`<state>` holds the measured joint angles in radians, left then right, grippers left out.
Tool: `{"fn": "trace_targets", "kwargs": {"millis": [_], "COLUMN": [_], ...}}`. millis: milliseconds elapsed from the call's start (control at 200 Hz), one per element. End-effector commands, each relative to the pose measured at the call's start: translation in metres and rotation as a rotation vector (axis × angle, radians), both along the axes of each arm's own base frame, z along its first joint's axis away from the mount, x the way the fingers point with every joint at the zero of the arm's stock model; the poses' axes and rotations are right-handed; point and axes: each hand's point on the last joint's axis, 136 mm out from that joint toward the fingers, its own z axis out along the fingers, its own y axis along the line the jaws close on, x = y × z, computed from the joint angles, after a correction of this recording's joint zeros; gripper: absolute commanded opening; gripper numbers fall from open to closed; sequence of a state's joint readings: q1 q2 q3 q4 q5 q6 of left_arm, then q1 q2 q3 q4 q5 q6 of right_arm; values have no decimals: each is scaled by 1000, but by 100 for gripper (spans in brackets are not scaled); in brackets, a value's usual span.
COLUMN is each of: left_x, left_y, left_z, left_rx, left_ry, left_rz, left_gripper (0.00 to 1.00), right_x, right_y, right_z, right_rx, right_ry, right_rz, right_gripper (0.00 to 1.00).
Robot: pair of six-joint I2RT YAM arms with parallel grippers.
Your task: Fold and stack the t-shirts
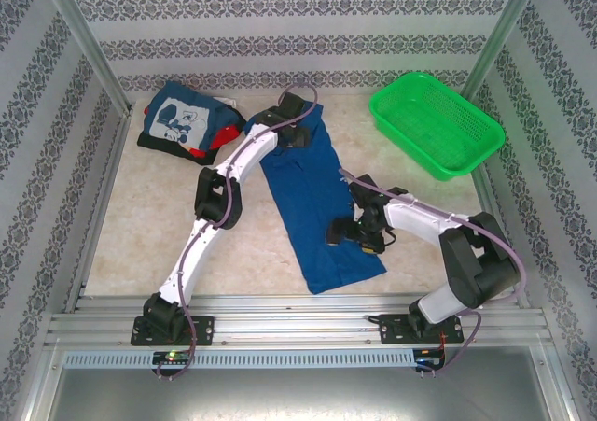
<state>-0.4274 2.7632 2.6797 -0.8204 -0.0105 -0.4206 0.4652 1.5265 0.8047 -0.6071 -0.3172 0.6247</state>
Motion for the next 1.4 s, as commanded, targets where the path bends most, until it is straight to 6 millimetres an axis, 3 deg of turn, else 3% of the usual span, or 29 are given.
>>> {"fn": "trace_targets", "kwargs": {"millis": [0, 225, 315, 430, 515, 550, 679, 764, 844, 899, 1049, 1209, 1294, 1394], "left_x": [5, 39, 50, 52, 55, 56, 50, 23, -21, -57, -182, -319, -367, -402], "left_y": [-6, -20, -24, -32, -31, -29, -16, -6, 2, 9, 21, 57, 53, 52], "left_z": [-33, -32, -21, 4, 41, 65, 175, 244, 279, 276, 229, 144, 110, 75], "left_rx": [-54, -216, -270, -321, -395, -432, -524, -532, -523, -505, -519, -485, -484, -483], "left_ry": [32, -76, -121, -150, -178, -200, -321, -361, -299, -188, 17, 226, 272, 317], "left_rz": [1, 21, 14, -26, -23, -22, -40, -65, -88, -79, -53, 93, 104, 138], "left_gripper": [73, 77, 77, 81, 83, 99, 100, 100, 100, 99, 95, 86, 79, 66], "right_x": [-19, -39, -39, -31, -25, -24, -32, -42, -55, -66, -84, -92, -92, -92], "right_y": [14, 43, 48, 37, 35, 34, 26, 14, 6, -2, -16, -18, -16, -11], "right_z": [-5, -7, -2, 7, 18, 25, 50, 65, 73, 72, 61, 47, 40, 33], "right_rx": [64, 156, 167, 125, 141, 143, 128, 117, 127, 126, 143, 140, 158, 183], "right_ry": [77, 143, 132, 87, 65, 52, 18, -7, -15, -17, -10, 20, 29, 45], "right_rz": [-53, -102, -101, -86, -83, -74, -48, -65, -100, -125, -178, -116, -78, -59], "right_gripper": [98, 98, 98, 98, 98, 98, 98, 98, 98, 98, 95, 90, 87, 84]}}
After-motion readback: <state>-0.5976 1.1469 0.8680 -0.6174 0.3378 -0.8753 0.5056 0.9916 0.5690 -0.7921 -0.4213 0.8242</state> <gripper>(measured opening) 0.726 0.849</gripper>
